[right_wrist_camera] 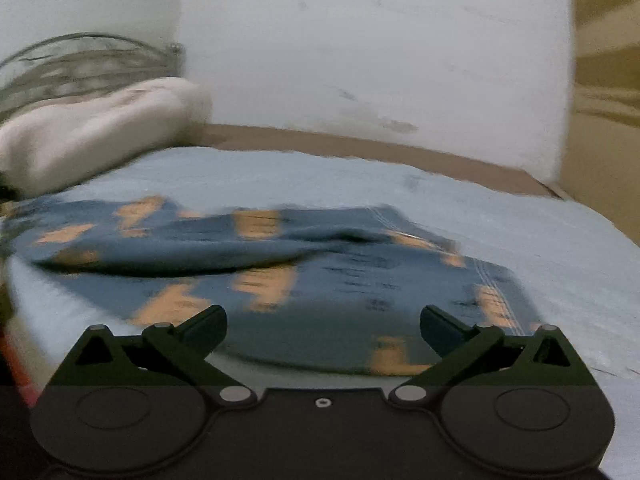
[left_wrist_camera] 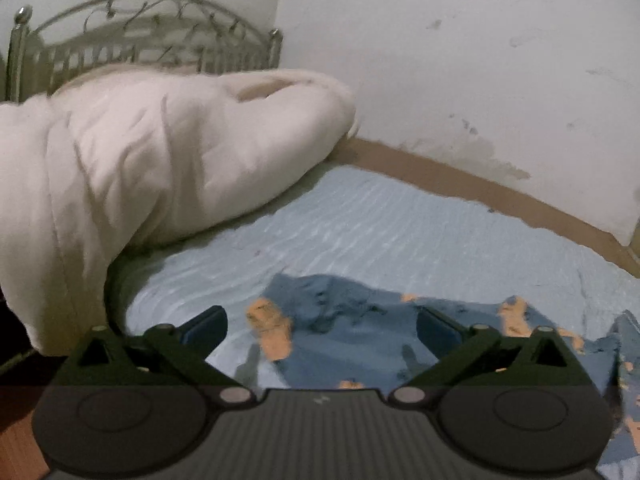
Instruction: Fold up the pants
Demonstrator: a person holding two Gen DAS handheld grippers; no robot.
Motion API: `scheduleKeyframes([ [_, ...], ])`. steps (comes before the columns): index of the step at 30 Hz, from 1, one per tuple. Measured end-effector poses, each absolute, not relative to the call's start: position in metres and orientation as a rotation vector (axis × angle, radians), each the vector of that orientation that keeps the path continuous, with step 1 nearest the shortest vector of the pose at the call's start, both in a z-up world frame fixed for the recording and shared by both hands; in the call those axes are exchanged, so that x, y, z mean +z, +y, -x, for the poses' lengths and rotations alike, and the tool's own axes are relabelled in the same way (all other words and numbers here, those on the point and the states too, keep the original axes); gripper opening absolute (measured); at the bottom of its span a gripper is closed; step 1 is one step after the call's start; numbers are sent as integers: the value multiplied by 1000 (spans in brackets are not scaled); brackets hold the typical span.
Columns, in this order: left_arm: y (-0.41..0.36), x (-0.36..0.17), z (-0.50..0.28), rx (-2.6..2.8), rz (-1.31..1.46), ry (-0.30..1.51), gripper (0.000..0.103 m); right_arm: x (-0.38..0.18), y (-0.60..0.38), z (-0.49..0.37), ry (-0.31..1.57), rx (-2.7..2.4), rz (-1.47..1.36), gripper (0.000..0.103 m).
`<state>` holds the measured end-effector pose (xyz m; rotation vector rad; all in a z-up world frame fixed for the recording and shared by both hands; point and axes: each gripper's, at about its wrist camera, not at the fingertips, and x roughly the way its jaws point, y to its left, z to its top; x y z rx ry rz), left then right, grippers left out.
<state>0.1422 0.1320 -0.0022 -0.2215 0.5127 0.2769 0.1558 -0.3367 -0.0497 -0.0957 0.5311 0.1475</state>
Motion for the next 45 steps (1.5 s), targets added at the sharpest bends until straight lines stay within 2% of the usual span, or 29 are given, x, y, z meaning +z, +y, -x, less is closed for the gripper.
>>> scheduleKeyframes([
  [7,69,6,-152,68,227,526,102,-61,-411,-202,638,-70,45,102],
  [9,45,6,-158,-20,216,538,102,-70,-422,-213,684,-174,119,102],
  [13,-1,2,-172,-190,189,562,102,-65,-428,-217,652,-285,201,102],
  [18,-48,-8,-188,-309,134,603,102,-42,-417,-235,600,-67,88,102],
  [25,-71,-14,-193,-317,152,658,102,-28,-378,-322,729,204,-142,102],
  [28,-69,-16,-192,-318,182,672,82,-28,-349,-366,793,237,-138,102],
  [30,-67,-17,-193,-324,197,696,63,-29,-331,-393,853,203,-121,100],
  [31,-66,-17,-194,-321,203,707,56,-31,-325,-408,890,184,-126,94],
  [33,-66,-17,-196,-329,207,727,29,-37,-314,-423,955,175,-156,87],
  [36,-67,-16,-196,-345,200,729,8,-48,-298,-434,1044,149,-177,72],
  [38,-69,-14,-193,-359,187,707,2,-51,-291,-432,1069,132,-155,63],
  [40,-71,-10,-188,-373,169,679,1,-54,-287,-429,1076,106,-114,31],
  [41,-73,-9,-186,-380,157,667,1,-55,-286,-428,1074,96,-102,23],
  [42,-74,-8,-184,-385,147,660,1,-54,-288,-425,1066,95,-108,10],
  [43,-76,-7,-183,-390,136,654,1,-53,-293,-422,1054,97,-127,4],
  [45,-79,-6,-180,-397,112,641,1,-44,-309,-409,1013,93,-173,2],
])
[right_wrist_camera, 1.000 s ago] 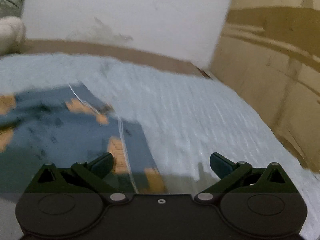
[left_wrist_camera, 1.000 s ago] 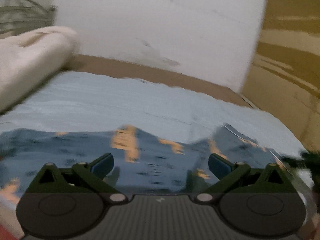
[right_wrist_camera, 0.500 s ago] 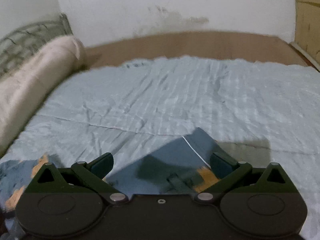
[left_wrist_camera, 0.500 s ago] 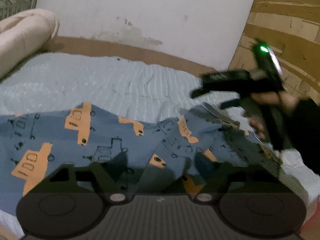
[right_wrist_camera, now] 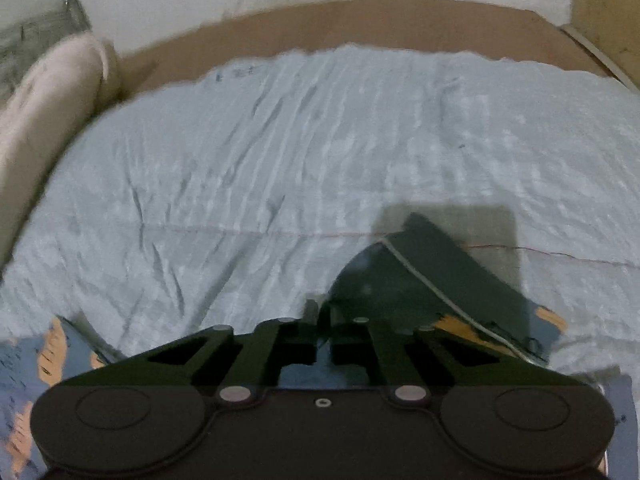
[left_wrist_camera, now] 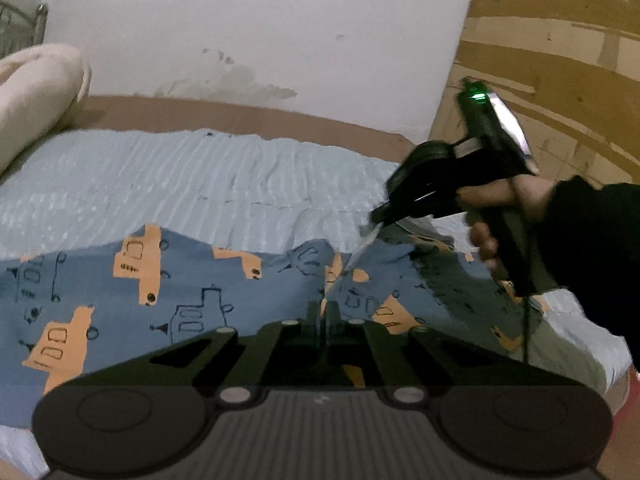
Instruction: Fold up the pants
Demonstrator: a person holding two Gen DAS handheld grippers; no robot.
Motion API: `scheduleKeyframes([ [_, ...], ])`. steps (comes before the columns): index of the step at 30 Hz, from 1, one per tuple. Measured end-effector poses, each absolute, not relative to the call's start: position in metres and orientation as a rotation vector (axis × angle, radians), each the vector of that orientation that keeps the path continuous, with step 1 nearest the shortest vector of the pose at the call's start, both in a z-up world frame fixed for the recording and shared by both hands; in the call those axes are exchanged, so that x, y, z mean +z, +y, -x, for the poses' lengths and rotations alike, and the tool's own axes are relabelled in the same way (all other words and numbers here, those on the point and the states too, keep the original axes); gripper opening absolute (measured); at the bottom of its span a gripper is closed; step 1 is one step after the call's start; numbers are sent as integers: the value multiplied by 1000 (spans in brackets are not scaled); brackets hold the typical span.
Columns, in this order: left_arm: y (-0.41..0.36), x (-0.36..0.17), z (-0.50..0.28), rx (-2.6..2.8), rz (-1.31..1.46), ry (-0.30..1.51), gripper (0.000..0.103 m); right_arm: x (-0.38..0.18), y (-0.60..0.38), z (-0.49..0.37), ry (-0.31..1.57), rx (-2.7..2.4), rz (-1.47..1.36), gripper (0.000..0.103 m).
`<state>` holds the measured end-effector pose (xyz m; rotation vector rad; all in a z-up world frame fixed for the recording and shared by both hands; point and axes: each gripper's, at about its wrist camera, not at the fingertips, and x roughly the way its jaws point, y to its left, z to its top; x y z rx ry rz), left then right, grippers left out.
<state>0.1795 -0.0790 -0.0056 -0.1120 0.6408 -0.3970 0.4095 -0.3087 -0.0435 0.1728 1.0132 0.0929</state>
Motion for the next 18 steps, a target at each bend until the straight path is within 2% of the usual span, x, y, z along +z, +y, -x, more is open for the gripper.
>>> scheduleKeyframes([
  [11,-97,-8,-159,-436,-26,621,0,7,-390,-277,674,35,-400,1],
  [18,-104,-28,-148,-425,-94,679,0,-22,-410,-188,647,-78,-503,0],
])
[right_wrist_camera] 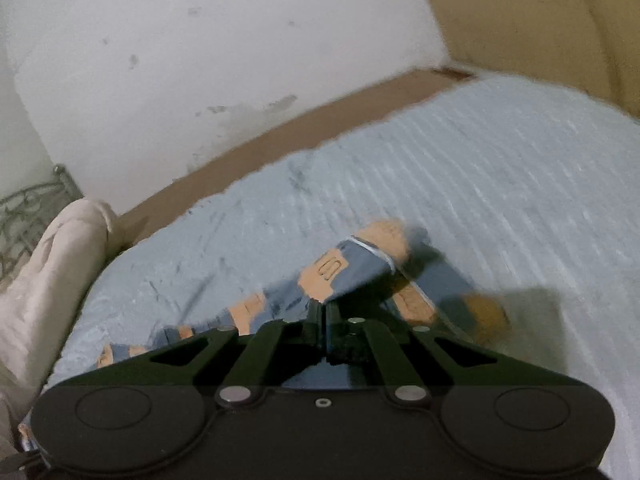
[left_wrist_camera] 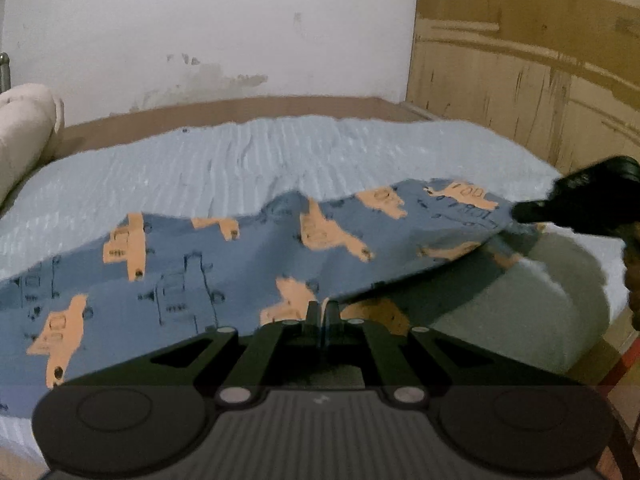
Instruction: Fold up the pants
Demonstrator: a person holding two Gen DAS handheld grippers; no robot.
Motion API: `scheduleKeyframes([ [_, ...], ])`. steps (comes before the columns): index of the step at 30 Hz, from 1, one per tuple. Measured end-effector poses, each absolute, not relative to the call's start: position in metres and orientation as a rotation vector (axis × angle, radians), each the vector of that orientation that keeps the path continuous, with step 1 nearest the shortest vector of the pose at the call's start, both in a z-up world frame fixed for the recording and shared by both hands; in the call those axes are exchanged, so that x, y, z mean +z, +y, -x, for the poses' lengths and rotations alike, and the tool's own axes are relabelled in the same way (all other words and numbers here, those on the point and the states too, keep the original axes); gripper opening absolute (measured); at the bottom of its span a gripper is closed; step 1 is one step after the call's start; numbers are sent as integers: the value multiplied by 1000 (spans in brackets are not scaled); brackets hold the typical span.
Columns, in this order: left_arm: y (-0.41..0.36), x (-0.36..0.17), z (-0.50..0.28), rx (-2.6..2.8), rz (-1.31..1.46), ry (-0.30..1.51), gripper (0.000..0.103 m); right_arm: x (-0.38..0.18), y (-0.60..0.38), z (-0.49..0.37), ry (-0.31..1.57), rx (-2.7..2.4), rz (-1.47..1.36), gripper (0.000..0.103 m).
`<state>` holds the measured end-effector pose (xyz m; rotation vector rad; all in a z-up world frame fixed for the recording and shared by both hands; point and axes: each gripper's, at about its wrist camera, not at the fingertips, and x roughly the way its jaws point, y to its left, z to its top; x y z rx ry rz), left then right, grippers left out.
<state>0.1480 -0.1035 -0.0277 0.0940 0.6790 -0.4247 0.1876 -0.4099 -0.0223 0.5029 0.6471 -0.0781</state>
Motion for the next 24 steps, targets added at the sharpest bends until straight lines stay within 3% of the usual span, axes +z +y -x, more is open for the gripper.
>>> scheduleKeyframes([
  [6,-104,-35,-144,-407,-107,698,0,-46,-421,-162,670,-108,-584,0],
  [12,-105,-34,-143,-400,-108,701,0,-56,-431,-166,671,-83,-629,36],
  [16,-106,-33,-144,-398,-108,701,0,-60,-441,-181,658,-108,-652,40],
  [21,-107,-33,-144,-391,-105,700,0,-60,-451,-206,671,-180,-613,39],
  [23,-107,-32,-143,-391,-107,695,0,-61,-454,-216,678,-179,-604,31],
  [24,-107,-31,-142,-393,-105,688,0,-60,-453,-220,680,-184,-589,17],
])
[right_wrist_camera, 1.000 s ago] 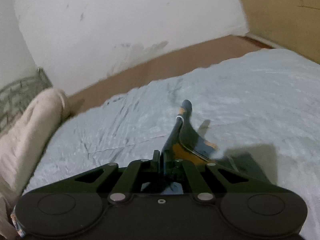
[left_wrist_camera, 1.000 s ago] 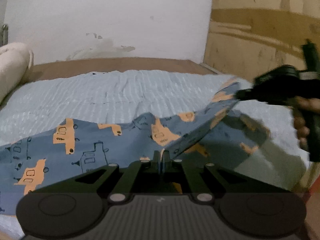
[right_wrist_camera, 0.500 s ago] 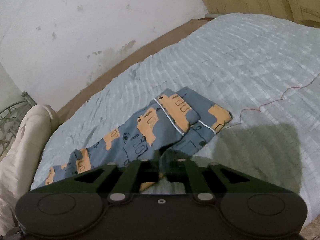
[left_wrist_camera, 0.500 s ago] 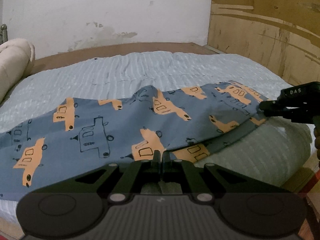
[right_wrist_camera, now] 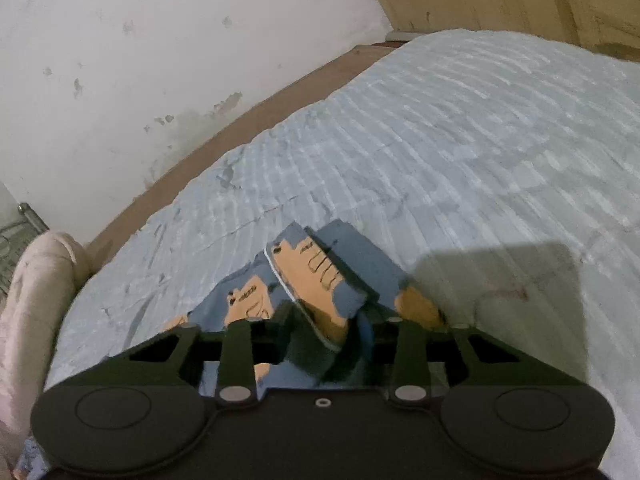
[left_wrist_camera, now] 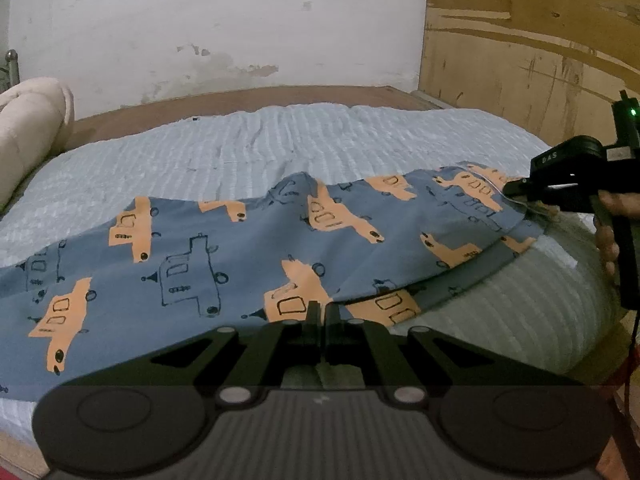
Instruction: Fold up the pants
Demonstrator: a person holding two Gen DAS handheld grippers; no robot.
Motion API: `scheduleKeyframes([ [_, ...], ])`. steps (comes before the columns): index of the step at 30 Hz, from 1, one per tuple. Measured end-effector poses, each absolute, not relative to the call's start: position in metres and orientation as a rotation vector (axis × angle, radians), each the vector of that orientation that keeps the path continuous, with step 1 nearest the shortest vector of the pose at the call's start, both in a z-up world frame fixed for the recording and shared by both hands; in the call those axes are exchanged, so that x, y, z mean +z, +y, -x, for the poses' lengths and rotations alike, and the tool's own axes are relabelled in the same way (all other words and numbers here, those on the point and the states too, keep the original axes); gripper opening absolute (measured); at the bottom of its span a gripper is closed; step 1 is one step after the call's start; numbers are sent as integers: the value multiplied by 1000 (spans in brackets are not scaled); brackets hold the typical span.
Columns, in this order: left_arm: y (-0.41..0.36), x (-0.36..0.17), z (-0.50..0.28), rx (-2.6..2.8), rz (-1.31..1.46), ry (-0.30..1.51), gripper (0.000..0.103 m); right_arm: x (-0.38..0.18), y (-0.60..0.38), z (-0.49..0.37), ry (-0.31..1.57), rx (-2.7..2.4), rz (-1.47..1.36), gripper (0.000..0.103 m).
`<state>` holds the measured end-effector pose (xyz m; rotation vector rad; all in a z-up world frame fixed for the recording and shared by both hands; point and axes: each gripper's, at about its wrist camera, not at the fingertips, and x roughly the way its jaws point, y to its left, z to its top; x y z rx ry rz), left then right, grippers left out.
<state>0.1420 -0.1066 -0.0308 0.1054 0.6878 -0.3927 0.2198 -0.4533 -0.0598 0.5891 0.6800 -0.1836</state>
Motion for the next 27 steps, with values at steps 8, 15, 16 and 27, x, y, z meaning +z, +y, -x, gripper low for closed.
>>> scheduleKeyframes([
  [8,-112,-26,-140,-412,-120,654,0,-30,-448,-204,556,-213,-401,4],
  [15,-116,-33,-140,-417,-142,687,3,-56,-451,-185,612,-280,-330,4],
  [16,-116,-33,-140,-418,-138,688,3,-59,-450,-184,612,-285,-330,5],
  [27,-95,-22,-142,-390,32,677,70,-63,-433,-193,618,-308,-170,5],
])
